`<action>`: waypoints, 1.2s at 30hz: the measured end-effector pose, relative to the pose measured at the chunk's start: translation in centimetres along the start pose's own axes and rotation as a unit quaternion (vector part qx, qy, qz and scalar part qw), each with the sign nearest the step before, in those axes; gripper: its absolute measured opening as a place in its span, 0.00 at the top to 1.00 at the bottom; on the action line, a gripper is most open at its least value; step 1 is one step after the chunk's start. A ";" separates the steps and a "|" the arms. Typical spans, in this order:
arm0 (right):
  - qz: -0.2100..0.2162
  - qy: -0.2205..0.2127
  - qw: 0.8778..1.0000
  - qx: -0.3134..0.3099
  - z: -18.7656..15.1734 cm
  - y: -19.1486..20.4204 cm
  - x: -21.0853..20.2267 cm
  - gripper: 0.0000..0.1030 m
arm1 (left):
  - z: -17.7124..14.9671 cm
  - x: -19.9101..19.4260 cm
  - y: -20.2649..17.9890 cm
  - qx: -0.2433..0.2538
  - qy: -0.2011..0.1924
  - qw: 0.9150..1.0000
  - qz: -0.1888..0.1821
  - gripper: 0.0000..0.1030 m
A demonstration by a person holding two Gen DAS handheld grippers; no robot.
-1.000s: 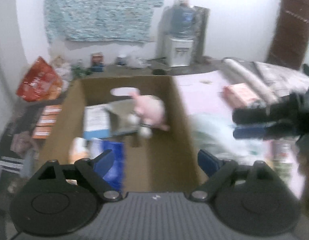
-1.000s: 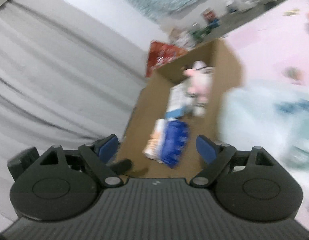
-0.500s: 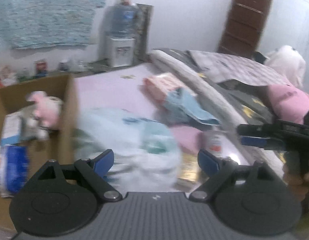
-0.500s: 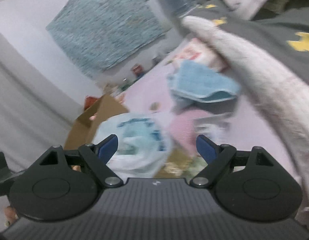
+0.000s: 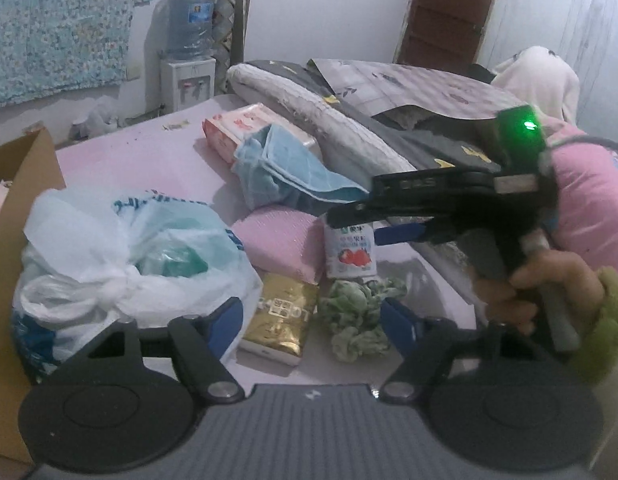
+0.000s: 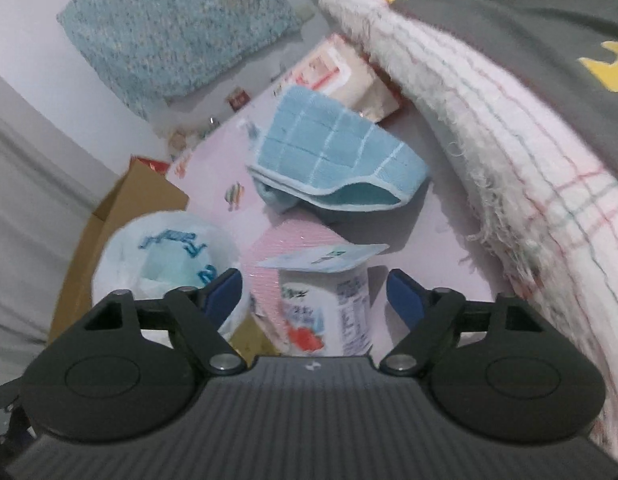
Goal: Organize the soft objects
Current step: 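Move both grippers back toward the bed, then grasp the white yogurt cup with the left gripper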
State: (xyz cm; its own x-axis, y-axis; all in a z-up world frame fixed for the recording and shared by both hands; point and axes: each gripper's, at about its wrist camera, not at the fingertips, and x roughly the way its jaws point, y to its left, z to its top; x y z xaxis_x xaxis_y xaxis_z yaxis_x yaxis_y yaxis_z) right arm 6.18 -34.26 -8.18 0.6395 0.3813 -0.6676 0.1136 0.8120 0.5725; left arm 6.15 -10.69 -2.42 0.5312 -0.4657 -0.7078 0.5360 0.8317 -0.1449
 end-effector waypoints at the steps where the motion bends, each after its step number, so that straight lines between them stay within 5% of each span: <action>1: 0.000 0.007 1.000 0.001 0.1 -0.1 0.2 0.40 | 0.0 0.1 0.0 -0.002 0.000 1.000 0.000 0.30; 2: 0.003 0.014 1.000 0.001 0.3 -0.3 0.6 0.49 | -0.1 0.2 0.0 -0.004 0.000 1.000 0.000 0.32; 9: -0.026 -0.025 0.995 -0.092 -0.1 1.5 -0.7 0.50 | -0.1 0.6 0.6 -0.025 -0.001 1.000 -0.002 0.38; 12: -0.085 -0.052 0.972 -0.215 -1.7 3.4 -1.2 0.50 | 0.0 0.7 0.8 -0.032 -0.004 0.999 -0.003 0.38; 15: -0.097 -0.049 0.955 -0.277 -3.2 3.9 -1.7 0.50 | 0.2 0.4 1.3 -0.042 -0.006 0.999 -0.007 0.38; 20: -0.090 -0.050 0.948 -0.303 -4.5 3.9 -2.5 0.50 | 1.5 0.5 1.9 -0.059 -0.003 0.998 -0.019 0.37; 25: -0.072 -0.047 0.951 -0.296 -5.3 3.8 -2.6 0.47 | 4.4 2.4 0.9 -0.065 0.021 0.996 -0.065 0.26; 36: -0.057 -0.051 0.960 -0.269 -6.3 2.4 -3.7 0.45 | 8.1 11.4 -1.8 -0.040 0.096 0.990 -0.094 0.19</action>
State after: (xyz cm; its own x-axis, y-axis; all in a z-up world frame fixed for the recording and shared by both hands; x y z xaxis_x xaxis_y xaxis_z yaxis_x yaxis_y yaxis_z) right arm -0.70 -30.96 -7.28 0.7209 0.2523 -0.6455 -0.2039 0.9674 0.1504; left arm 16.53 -19.97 -4.57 0.2877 -0.5547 -0.7807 0.5554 0.7608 -0.3358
